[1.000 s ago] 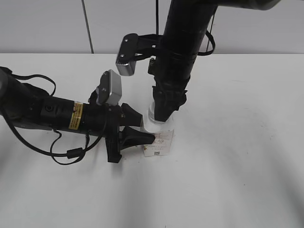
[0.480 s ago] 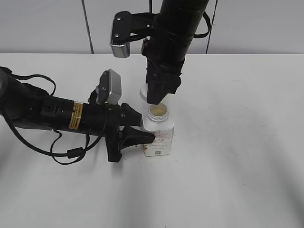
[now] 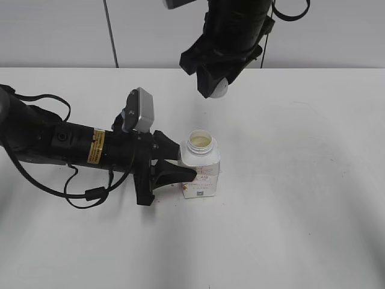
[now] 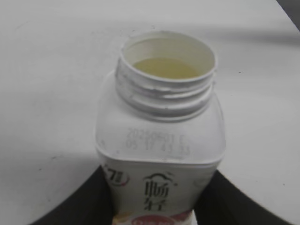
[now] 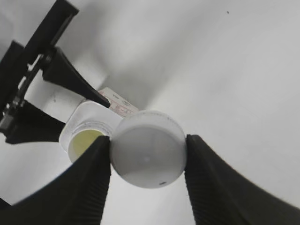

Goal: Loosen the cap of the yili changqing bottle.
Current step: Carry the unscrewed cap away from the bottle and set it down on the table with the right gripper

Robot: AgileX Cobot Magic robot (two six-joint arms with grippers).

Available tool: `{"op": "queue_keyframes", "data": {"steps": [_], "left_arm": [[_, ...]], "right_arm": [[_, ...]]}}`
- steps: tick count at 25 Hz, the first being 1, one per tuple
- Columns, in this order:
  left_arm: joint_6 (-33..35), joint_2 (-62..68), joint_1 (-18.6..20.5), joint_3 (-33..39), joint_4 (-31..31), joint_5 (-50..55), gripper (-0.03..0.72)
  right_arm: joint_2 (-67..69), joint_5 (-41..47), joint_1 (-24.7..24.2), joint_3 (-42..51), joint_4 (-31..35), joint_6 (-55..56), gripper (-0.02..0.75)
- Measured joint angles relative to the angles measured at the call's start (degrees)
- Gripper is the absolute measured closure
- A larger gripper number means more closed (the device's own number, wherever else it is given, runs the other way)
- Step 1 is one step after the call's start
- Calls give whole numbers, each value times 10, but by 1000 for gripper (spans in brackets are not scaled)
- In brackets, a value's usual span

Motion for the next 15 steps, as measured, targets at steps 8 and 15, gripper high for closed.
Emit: {"op": "queue_keyframes", "data": {"steps": [8,15], "left_arm": [[0,0,0,0,0,0,381],[0,0,0,0,-1,0,381]], "right_arm": [[-3,0,-19,0,28,174,352],[-3,0,-104,0,37,165,352]]}}
